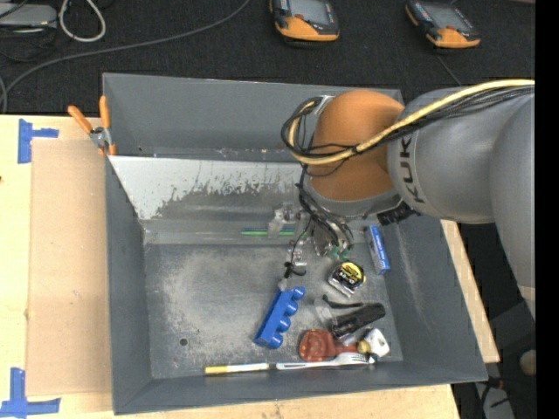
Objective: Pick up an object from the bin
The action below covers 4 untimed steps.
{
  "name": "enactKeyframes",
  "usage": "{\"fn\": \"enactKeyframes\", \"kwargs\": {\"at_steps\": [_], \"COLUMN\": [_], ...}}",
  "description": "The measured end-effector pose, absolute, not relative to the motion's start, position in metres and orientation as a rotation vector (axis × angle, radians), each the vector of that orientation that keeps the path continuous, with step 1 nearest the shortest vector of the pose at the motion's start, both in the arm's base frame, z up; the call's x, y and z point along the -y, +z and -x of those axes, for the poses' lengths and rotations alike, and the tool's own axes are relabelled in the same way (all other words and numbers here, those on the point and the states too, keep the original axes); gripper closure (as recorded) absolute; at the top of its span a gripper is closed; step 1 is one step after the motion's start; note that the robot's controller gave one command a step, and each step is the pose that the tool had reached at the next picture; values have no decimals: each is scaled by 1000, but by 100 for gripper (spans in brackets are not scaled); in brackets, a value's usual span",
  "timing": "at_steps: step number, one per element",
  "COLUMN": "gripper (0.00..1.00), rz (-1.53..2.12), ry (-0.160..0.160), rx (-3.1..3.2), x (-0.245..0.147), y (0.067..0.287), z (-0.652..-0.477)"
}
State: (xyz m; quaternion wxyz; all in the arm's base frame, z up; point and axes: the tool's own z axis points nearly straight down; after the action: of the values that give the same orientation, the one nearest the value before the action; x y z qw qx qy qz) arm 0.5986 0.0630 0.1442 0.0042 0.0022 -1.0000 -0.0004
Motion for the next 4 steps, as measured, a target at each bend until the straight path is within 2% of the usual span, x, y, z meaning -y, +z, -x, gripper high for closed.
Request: {"fn": "enactKeyframes", "kwargs": {"at_steps": [1,2,3,4], "gripper": [0,0,0,0], "rz": [-4,-566,-596,-991], "ry": [-2,-4,-3,-5], "rx": [3140,3084,3080,2978], "x": [-63,-63,-62,-75], "y": [149,133,116,110], "z": [-600,-568,-561,-564]}}
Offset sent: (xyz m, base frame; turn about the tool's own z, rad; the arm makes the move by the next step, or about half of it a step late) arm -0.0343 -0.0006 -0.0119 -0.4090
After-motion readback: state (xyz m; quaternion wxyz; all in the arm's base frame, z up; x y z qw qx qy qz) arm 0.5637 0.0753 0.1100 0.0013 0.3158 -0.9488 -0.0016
